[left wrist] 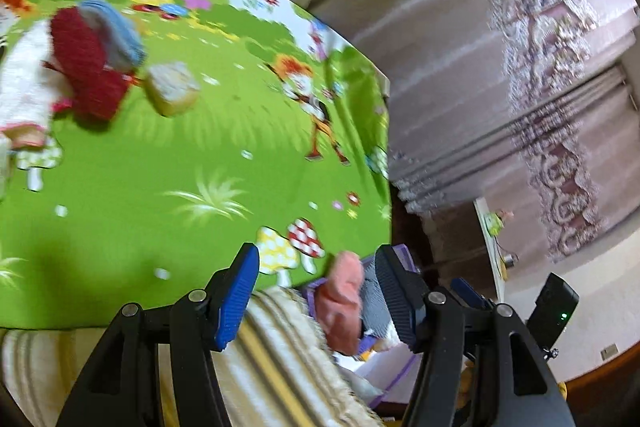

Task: Organize soft objects
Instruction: 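Move both tools back over the play mat toward the remaining items, then grasp the white-and-yellow tissue pack with the left tool while the right tool grasps the red knit toy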

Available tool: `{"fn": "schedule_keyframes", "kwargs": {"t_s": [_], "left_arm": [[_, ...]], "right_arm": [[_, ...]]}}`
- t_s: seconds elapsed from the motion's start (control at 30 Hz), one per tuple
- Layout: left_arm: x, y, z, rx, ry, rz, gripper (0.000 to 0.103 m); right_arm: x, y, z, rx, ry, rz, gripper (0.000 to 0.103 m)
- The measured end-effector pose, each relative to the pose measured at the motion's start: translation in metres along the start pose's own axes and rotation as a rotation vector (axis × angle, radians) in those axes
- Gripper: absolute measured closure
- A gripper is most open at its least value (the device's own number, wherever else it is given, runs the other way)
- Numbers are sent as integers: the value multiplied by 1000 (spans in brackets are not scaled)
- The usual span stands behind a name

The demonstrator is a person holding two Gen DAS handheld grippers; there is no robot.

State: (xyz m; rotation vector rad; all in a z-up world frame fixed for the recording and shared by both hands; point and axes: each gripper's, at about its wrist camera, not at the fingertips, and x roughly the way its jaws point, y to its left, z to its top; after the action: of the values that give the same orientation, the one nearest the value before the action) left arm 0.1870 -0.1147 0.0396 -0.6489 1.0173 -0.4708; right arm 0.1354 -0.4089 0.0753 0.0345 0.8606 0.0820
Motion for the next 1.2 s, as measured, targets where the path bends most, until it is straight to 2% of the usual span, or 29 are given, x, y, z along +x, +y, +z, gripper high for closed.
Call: {"fn": "schedule_keyframes", "kwargs": {"t_s": [0.3, 0.57, 0.7, 0.77, 0.9, 1.03, 1.2], "left_arm": [[-42, 68, 23, -90, -102, 99, 41], [-86, 134, 43, -182, -190, 211, 30], [-101, 164, 51, -248, -232, 251, 28], [-105, 175, 52, -281, -239, 274, 27], [-103, 211, 52, -424, -234, 297, 27], [-96, 234, 46, -535, -213, 282, 27], [-86, 252, 46, -605, -198, 264, 26]], "right_arm": [[16, 39, 21, -45, 3, 72, 20], [37, 66, 32, -67, 33, 122, 19], [49, 80, 39, -77, 43, 146, 19], [55, 89, 43, -89, 48, 152, 19], [69, 106, 48, -115, 64, 167, 19], [80, 123, 52, -144, 75, 185, 19], [96, 150, 58, -188, 85, 208, 19]]}}
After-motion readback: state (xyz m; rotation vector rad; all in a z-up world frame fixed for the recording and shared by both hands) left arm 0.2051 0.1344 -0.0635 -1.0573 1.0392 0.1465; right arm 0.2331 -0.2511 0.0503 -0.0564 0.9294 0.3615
